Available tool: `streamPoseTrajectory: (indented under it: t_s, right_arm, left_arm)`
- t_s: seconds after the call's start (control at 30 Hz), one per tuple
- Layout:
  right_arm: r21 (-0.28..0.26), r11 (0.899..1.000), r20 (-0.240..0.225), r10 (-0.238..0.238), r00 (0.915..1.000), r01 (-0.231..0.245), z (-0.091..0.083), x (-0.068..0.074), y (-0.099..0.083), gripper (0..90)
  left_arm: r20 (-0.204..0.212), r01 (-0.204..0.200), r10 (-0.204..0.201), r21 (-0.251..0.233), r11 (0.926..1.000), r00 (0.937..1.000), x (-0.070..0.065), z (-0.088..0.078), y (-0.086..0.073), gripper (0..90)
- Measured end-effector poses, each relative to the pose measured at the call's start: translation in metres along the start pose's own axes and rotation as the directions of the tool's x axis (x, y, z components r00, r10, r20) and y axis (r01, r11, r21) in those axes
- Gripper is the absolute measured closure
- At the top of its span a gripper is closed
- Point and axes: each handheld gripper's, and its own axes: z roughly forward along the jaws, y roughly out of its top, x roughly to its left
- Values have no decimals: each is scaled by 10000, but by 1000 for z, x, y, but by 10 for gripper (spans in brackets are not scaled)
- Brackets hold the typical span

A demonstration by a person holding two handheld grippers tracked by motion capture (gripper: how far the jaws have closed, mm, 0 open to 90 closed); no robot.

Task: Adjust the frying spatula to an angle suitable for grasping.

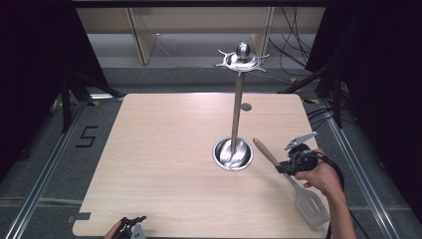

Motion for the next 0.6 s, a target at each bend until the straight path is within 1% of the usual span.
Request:
streamPoseTrajectory:
  t_s: [0.03,0.07,0.1,0.13,0.17,0.2,0.23,0.27,0.3,0.33,0.37,0.4,0.43,0.47,0.5,0.53,0.57,0.6]
  right_arm:
    - [-104,9998,127,147,9998,-146,-2,1,0,779]
    - [-616,9981,-36,-36,10000,33,-2,1,-1,778]
    - [-618,9981,-105,18,9999,-24,-8,1,-1,779]
    - [-845,9964,-118,3,9999,-13,-10,2,-1,779]
    - [-854,9963,-191,82,9998,-98,-14,2,-1,779]
    - [-965,9953,-165,-19,9999,3,-18,2,-1,779]
    - [-965,9953,-165,-19,9999,3,-18,2,-1,779]
    - [-1280,9917,-420,27,9991,-81,-26,3,-2,779]
    - [-1486,9886,-461,168,9988,-235,-28,4,-2,779]
    - [-1683,9857,-496,-4,9988,-80,-30,3,-2,780]
    - [-1930,9812,-525,-71,9986,-32,-32,2,-2,779]
    - [-2136,9769,-425,-208,9989,113,-34,2,-3,780]
    - [-2150,9764,-617,-339,9975,199,-37,2,-3,780]
    - [-2276,9737,-777,-96,9969,-83,-39,4,-3,780]
    - [-2270,9739,-832,-280,9961,84,-43,2,-2,780]
    - [-2372,9715,-877,-182,9960,-31,-44,4,-2,780]
    - [-2372,9715,-877,-182,9960,-31,-44,4,-2,780]
    - [-2753,9613,-1030,-442,9937,142,-48,3,-2,780]
  left_arm:
    - [6,5,-5,-7,10000,10000,0,0,0,154]
    - [7,-2,2,-16,10000,10000,0,0,0,154]
    - [-12,-2,2,-9,10000,10000,0,0,0,154]
    - [-15,10,-10,-8,10000,10000,0,0,0,154]
    - [-13,32,-32,-19,10000,10000,0,0,0,154]
    - [-12,20,-20,-8,10000,10000,0,0,0,154]
    - [-12,20,-20,-8,10000,10000,0,0,0,154]
    - [-1,6,-6,-3,10000,10000,0,0,0,154]
    - [-38,41,-42,-25,10000,10000,0,0,0,154]
    - [-43,25,-25,13,10000,10000,0,1,0,154]
    - [-32,27,-27,16,10000,10000,0,1,0,154]
    - [10,-17,17,21,10000,10000,0,0,0,154]
    - [36,-2,2,2,10000,10000,0,0,0,154]
    - [1,26,-26,-10,10000,10000,0,0,0,154]
    - [1,18,-18,-11,10000,10000,0,0,0,154]
    - [-5,21,-21,-17,10000,10000,0,0,0,154]
    - [-5,21,-21,-17,10000,10000,0,0,0,154]
    - [-74,12,-12,-1,10000,10000,0,0,0,154]
